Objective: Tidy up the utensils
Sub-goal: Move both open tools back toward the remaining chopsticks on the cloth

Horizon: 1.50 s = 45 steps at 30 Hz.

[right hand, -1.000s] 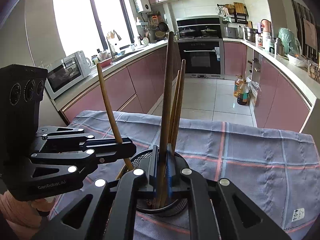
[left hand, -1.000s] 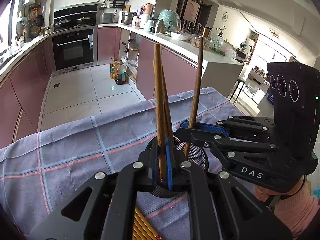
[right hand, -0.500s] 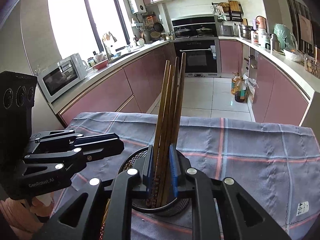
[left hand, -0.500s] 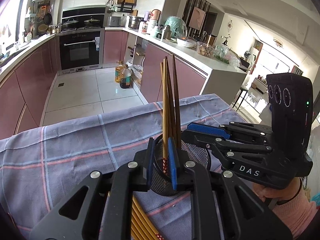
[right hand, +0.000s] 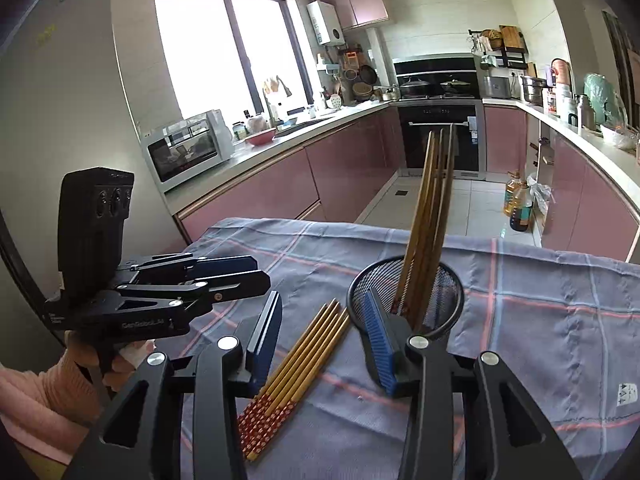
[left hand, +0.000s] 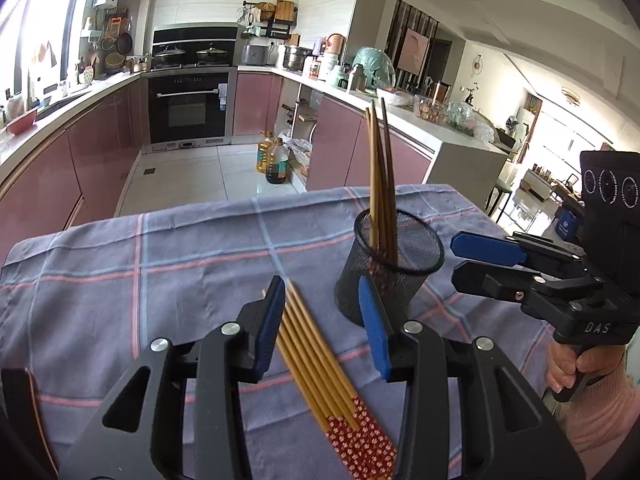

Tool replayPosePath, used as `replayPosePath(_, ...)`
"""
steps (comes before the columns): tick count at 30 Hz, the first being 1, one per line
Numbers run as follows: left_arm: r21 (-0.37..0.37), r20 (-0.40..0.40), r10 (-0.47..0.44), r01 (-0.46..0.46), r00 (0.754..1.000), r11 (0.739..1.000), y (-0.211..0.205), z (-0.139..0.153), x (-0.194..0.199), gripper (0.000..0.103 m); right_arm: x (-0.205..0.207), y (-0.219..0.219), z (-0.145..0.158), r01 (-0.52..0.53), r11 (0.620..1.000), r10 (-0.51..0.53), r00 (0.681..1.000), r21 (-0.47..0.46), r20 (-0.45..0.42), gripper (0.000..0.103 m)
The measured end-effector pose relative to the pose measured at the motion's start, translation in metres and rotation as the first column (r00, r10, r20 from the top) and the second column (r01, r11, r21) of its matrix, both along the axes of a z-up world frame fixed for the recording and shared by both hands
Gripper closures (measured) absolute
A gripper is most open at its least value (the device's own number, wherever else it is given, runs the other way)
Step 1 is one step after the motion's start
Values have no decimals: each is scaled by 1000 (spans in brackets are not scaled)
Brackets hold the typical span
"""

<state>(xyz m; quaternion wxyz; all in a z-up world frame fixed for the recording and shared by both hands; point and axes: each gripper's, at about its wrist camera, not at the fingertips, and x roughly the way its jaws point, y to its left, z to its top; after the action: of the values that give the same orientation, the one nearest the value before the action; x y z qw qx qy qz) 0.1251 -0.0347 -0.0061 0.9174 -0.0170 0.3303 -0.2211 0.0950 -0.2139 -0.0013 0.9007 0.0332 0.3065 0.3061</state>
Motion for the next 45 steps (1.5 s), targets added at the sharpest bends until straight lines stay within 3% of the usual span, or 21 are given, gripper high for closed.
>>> replayPosePath(8,32,-134,25,-21,991,999,19,-55,-12,65,2,28,-65,-17,998,6,984,-63,-180,62)
replayPosePath(17,78,-190,47,-32,981,996,13,-90,-17,65,-3,45,-86,5,991,-31,981,-133,-193,62)
replayPosePath(45,121,-204,49,-24,978,992,1,-100,-13,62,-1,56,-96,17,975,-59,981,-222,-183,63)
